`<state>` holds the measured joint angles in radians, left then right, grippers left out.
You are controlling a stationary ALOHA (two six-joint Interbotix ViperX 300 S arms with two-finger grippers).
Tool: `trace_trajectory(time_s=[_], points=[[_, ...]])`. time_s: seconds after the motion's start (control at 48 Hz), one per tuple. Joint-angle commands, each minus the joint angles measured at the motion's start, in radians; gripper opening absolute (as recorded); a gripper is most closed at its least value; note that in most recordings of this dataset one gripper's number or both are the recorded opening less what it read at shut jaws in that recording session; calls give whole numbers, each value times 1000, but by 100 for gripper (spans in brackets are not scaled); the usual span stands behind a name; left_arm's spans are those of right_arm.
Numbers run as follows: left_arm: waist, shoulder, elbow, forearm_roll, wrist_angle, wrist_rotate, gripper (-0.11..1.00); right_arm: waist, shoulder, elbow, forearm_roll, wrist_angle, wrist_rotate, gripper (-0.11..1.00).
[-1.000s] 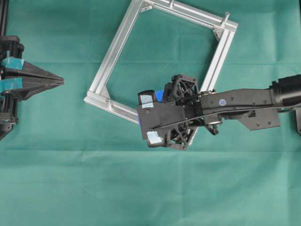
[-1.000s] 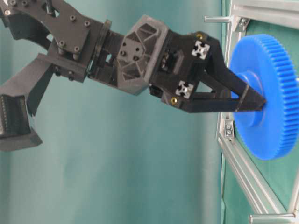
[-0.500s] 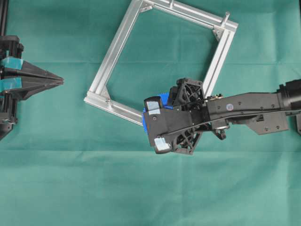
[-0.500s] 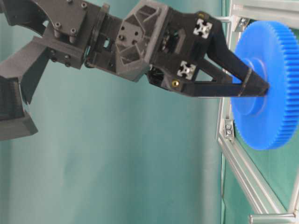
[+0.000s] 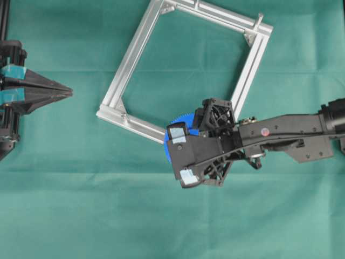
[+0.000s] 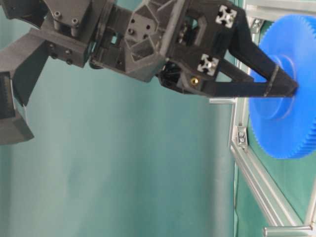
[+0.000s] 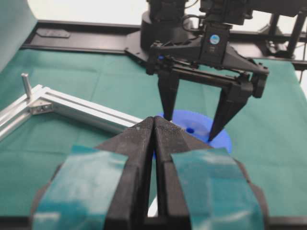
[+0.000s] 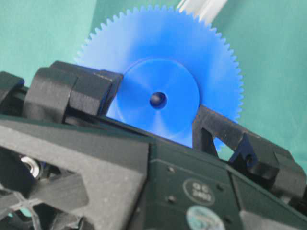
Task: Find the location of the shaft and insert the gear.
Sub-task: 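Align the gear's center hole with the shaft on the frame, then push the blue gear onto the shaft with the right gripper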
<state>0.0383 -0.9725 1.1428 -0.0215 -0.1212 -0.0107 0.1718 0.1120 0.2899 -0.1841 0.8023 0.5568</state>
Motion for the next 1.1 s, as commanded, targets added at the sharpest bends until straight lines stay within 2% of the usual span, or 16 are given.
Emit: trace_trajectory(time_s=[0.0, 0.5, 1.083], points=[[2, 5, -28, -2, -5, -2, 2, 25, -18, -11, 14, -11, 3, 69], [2, 5, -29, -2, -5, 0, 2, 20, -18, -12, 11, -11, 3, 69], [3, 5, -28, -2, -5, -2, 2, -28, -23, -9, 8, -6, -12, 69]])
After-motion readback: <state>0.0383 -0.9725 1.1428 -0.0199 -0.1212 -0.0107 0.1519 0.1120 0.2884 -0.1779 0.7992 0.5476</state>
